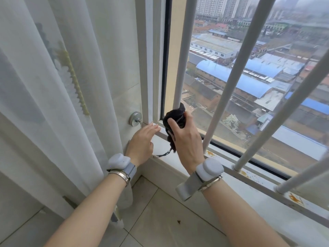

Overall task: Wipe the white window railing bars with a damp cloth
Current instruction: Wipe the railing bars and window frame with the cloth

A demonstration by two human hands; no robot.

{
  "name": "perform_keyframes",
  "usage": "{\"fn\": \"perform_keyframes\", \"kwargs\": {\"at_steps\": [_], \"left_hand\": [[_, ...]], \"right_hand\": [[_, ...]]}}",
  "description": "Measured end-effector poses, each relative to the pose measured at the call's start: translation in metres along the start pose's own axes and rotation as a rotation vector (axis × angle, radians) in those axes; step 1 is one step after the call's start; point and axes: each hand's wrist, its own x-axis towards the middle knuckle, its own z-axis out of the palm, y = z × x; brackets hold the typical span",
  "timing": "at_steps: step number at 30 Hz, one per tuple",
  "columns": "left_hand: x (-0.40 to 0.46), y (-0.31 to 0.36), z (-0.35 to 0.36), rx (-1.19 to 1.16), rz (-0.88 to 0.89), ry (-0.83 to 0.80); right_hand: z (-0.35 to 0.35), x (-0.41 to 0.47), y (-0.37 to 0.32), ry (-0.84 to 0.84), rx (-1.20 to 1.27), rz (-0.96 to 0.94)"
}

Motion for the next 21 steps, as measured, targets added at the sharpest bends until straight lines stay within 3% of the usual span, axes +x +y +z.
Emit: {"fn": "perform_keyframes", "kwargs": {"at_steps": [7,15,21], "left_hand": [[0.001,0.005,0.001,0.047,-0.028,-0.005],[0.000,0.015,-0.003,0.104,-0.041,-0.051],[-0.001,0.017,-0.002,0.129,-0.056,-0.056]], "right_hand": [[0.029,-0.023,0.009,-0.049,-0.289,-0.113],[-0.005,-0.046,0.031,-0.201,-0.616,-0.362],[0.011,-0.031,0.020,-0.265,-0.570,-0.345]]}}
